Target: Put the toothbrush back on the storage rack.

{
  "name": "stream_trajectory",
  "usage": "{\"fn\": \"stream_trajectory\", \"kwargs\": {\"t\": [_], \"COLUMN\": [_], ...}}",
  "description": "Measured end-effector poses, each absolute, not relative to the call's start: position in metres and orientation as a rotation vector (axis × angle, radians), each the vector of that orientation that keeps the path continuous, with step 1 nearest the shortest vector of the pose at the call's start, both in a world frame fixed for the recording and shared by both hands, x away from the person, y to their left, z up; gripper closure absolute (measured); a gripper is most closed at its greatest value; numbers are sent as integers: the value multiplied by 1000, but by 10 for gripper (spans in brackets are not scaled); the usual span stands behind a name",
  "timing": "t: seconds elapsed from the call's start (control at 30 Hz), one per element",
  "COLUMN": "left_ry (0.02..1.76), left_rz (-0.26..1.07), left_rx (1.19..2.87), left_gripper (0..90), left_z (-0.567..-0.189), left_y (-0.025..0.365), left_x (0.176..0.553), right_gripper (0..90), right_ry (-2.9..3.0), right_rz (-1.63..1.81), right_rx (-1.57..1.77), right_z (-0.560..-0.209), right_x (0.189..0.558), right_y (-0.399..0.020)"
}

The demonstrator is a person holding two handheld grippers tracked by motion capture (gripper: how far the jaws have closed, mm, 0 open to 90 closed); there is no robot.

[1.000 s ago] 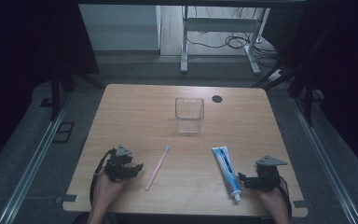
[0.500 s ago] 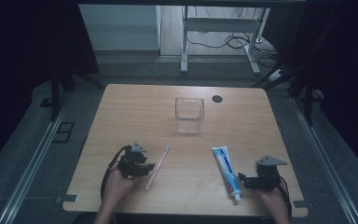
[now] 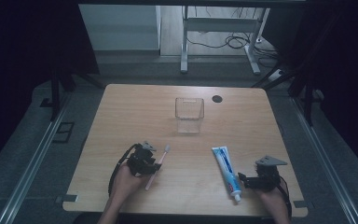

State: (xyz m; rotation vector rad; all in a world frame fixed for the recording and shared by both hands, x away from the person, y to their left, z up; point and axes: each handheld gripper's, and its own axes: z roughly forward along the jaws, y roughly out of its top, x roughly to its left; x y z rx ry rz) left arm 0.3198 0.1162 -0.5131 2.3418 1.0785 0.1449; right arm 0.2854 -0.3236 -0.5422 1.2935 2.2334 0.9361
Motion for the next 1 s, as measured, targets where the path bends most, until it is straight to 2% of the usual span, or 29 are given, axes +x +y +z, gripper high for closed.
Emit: {"fn": "stream_trajectory", "kwargs": {"t": [0.53,0.63,0.7,1.0], "left_ry": [1080,1078,1072,1078], "left_rz": [169,164,158,153], "left_rx": [2433,2433,2430,2440], "left_gripper": [769,772,737,787], "left_z": [-514,-514,-514,-514], "left_y": [109,109,109,108], "left_x": [327,328,328,329], "right_gripper": [57,57,57,56], "right_ry": [2233,2234,2233,2233], "right_rz": [936,936,936,935], "right_rx": [1296,1296,1296,1297], "right_z": [-542,-542,-542,-542], "right_x": [285,285,285,285], "right_y": [-324,-324,-324,-323]}}
